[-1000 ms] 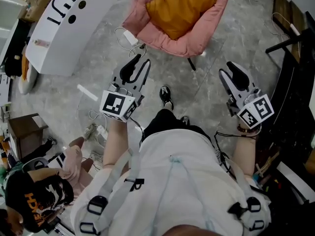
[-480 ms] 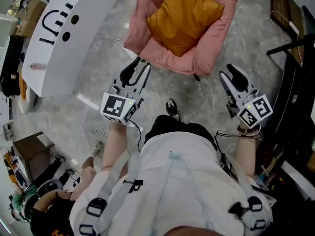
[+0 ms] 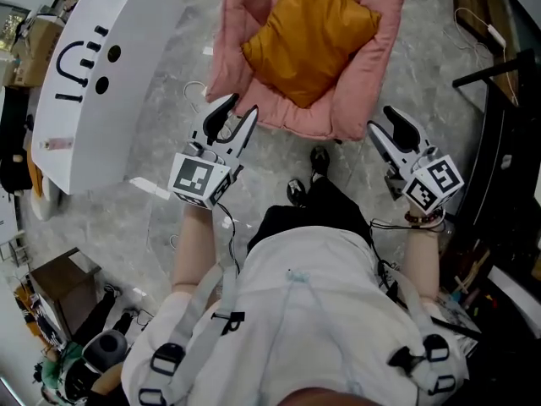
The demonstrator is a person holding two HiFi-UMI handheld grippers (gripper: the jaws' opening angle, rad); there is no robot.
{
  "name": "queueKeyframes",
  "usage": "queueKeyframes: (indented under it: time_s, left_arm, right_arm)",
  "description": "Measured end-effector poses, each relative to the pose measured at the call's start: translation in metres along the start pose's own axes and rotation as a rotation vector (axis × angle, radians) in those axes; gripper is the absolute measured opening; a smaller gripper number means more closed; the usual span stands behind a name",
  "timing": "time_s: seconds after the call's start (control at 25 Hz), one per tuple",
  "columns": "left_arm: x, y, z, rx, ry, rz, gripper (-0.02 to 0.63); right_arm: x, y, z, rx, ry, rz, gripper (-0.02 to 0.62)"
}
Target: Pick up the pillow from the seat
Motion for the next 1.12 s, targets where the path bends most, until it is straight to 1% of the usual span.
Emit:
queueKeyframes:
  time_s: [0.16, 0.24, 0.36, 0.4, 0.44, 0.52, 0.6, 0.72, 0.8, 0.92, 1.04, 1.12]
  left_arm:
    - [-0.007, 0.029, 0.018, -0.016, -0.042, 0.028, 0.194]
    - [-0.011, 0.05, 0.028, -0.024, -0.056, 0.067, 0.215]
    - [-0.015, 0.083, 0.044, -0.043, -0.058, 0.135, 0.261]
    - [-0.016, 0.095, 0.051, -0.048, -0.059, 0.154, 0.267]
    - [-0.017, 0.108, 0.059, -0.053, -0.067, 0.172, 0.272]
    - [-0.02, 0.136, 0.078, -0.062, -0.107, 0.205, 0.287]
    - [-0.026, 0.161, 0.095, -0.067, -0.147, 0.236, 0.305]
    - [-0.037, 0.195, 0.113, -0.064, -0.162, 0.288, 0.344]
    - [-0.047, 0.218, 0.12, -0.076, -0.174, 0.317, 0.369]
    - [-0.065, 0.247, 0.134, -0.108, -0.194, 0.367, 0.404]
    - [-0.085, 0.273, 0.157, -0.132, -0.193, 0.439, 0.433]
    - [-0.101, 0.294, 0.169, -0.165, -0.198, 0.492, 0.465]
  right_arm:
    - [0.0, 0.022, -0.028, 0.003, 0.037, 0.01, 0.242]
    - [0.0, 0.036, -0.05, 0.001, 0.059, 0.015, 0.256]
    - [-0.001, 0.061, -0.088, -0.01, 0.106, 0.009, 0.276]
    - [-0.001, 0.071, -0.101, -0.013, 0.119, 0.011, 0.279]
    - [0.001, 0.081, -0.116, -0.015, 0.13, 0.015, 0.282]
    - [0.005, 0.104, -0.145, -0.015, 0.15, 0.026, 0.29]
    - [0.003, 0.127, -0.169, -0.016, 0.172, 0.051, 0.304]
    - [-0.013, 0.158, -0.193, -0.016, 0.211, 0.118, 0.335]
    - [-0.024, 0.173, -0.21, -0.025, 0.262, 0.144, 0.355]
    - [-0.042, 0.191, -0.231, -0.056, 0.374, 0.16, 0.38]
    - [-0.063, 0.214, -0.251, -0.075, 0.499, 0.165, 0.397]
    - [-0.079, 0.225, -0.265, -0.081, 0.577, 0.163, 0.402]
Point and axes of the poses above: the fingertips, and each gripper's own axes: y forward along the fingers, z to its left, x out of its top, the point moved 7 cm from there along -y, backward along the fingers, and after that the axes turned 6 degrees about z, right-handed, at the moved point
